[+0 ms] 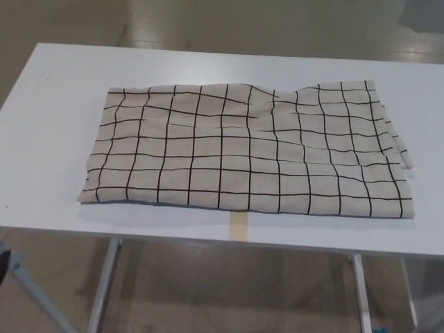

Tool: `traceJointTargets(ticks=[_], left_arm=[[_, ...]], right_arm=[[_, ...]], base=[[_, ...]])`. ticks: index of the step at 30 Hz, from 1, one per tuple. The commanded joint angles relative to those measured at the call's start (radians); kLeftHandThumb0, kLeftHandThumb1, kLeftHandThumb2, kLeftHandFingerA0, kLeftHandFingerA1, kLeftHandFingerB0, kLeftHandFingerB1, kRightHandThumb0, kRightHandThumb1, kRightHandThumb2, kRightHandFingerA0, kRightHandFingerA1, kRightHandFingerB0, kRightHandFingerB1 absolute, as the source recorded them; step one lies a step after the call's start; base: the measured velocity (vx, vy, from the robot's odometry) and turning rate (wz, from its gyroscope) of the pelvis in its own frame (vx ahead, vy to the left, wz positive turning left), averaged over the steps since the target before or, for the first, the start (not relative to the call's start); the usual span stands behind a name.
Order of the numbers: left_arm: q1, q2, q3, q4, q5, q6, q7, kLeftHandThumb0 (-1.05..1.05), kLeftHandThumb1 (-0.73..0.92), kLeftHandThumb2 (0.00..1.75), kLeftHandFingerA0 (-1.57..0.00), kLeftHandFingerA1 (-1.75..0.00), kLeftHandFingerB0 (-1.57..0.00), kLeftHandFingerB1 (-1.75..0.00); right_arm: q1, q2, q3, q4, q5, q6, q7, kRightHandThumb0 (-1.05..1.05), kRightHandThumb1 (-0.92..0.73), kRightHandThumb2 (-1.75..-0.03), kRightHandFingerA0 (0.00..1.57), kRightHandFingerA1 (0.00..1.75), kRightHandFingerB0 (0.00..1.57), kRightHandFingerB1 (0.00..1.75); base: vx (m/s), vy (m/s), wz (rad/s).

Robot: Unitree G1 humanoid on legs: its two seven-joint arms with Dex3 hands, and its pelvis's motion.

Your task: Use the left hand to fold a white towel with checkered patterns in half.

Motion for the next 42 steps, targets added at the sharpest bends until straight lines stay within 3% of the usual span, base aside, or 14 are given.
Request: traceJointTargets(ticks=[1, 3, 4, 15, 19, 26, 31, 42], left_arm=[[-0.097, 0.056, -0.086, -0.267, 0.368, -0.224, 0.095, -0.74, 0.46, 0.78, 0.0, 0.0, 0.0, 0.0], [-0.126, 0.085, -0.138, -0.234, 0.405, -0.191, 0.083, -0.69, 0.43, 0.72, 0.0, 0.0, 0.0, 0.0], [-0.163, 0.099, -0.177, -0.202, 0.441, -0.173, 0.085, -0.66, 0.52, 0.56, 0.0, 0.0, 0.0, -0.01], [-0.399, 0.183, -0.43, 0.012, 0.648, 0.023, 0.104, -0.67, 0.5, 0.59, 0.0, 0.0, 0.0, 0.0], [-0.505, 0.202, -0.563, 0.094, 0.725, 0.17, 0.008, -0.63, 0.49, 0.55, 0.0, 0.0, 0.0, -0.03], [-0.588, 0.238, -0.697, 0.147, 0.758, 0.257, -0.134, -0.42, 0.42, 0.53, 0.0, 0.0, 0.0, 0.0], [-0.625, 0.237, -0.778, 0.206, 0.811, 0.289, -0.088, -0.33, 0.42, 0.53, 0.0, 0.0, 0.0, 0.0], [-0.666, 0.227, -0.886, 0.336, 0.785, 0.358, -0.042, -0.42, 0.44, 0.53, 0.0, 0.0, 0.0, 0.0]], right_arm=[[0.053, 0.019, 0.057, -0.021, -0.051, -0.078, 0.011, -0.52, -0.49, -0.88, 0.37, 0.61, 0.32, 0.53], [0.059, 0.001, 0.072, 0.004, -0.075, -0.103, 0.009, -0.55, -0.5, -0.88, 0.36, 0.6, 0.33, 0.53], [0.069, -0.008, 0.083, -0.002, -0.097, -0.107, -0.007, -0.58, -0.51, -0.88, 0.36, 0.6, 0.34, 0.53], [0.083, 0.0, 0.104, 0.001, -0.105, -0.147, -0.038, -0.62, -0.53, -0.89, 0.35, 0.58, 0.35, 0.53], [0.088, -0.001, 0.107, -0.013, -0.089, -0.133, -0.026, -0.6, -0.52, -0.88, 0.35, 0.58, 0.35, 0.53], [0.088, 0.002, 0.111, -0.004, -0.082, -0.153, -0.021, -0.6, -0.52, -0.88, 0.36, 0.58, 0.34, 0.53], [0.093, 0.001, 0.115, -0.006, -0.081, -0.158, -0.026, -0.58, -0.52, -0.89, 0.36, 0.6, 0.35, 0.53], [0.101, 0.0, 0.13, 0.001, -0.096, -0.178, -0.045, -0.52, -0.5, -0.91, 0.36, 0.61, 0.35, 0.54]], base=[[0.0, 0.0, 0.0], [0.0, 0.0, 0.0], [0.0, 0.0, 0.0], [0.0, 0.0, 0.0], [0.0, 0.0, 0.0], [0.0, 0.0, 0.0], [0.0, 0.0, 0.0], [0.0, 0.0, 0.0]])
